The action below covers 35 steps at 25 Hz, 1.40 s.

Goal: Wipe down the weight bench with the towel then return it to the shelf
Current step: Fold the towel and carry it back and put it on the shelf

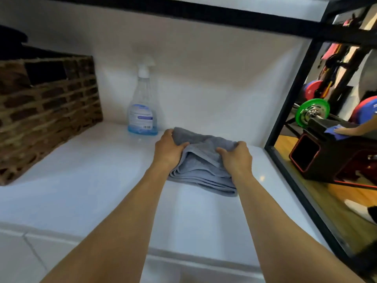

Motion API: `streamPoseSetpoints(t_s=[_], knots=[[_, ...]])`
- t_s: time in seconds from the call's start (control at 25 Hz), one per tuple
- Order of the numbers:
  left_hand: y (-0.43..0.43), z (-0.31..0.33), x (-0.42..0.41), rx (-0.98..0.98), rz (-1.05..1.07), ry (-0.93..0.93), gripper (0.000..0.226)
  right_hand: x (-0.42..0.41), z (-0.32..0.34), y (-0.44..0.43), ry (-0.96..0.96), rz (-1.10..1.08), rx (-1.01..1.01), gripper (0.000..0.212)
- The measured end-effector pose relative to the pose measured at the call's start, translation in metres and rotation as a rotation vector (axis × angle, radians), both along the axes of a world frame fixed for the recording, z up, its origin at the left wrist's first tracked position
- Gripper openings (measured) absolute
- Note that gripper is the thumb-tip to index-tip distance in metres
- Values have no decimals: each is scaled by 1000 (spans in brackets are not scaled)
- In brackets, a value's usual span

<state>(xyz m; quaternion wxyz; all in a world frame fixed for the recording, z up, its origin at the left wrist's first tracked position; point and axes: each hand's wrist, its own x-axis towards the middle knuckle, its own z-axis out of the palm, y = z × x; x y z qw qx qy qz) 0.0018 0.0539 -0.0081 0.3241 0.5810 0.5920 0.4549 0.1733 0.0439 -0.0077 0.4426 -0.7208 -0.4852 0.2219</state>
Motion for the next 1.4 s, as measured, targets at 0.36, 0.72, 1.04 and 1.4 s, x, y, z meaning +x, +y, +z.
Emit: streamPoseSetpoints(t_s=[0.36,0.72,1.04,1.4], knots=[[61,-14,-2,-78,-62,491,56,26,-16,41,-289,-61,-57,42],[18,0,-17,-122,-238,667,68,2,-1,-26,-720,444,-69,45],[9,-10,-13,49,-242,558,39,3,2,-48,-595,402,8,37],[-19,-22,-20,76,-206,634,56,3,-17,-59,-708,380,8,42]])
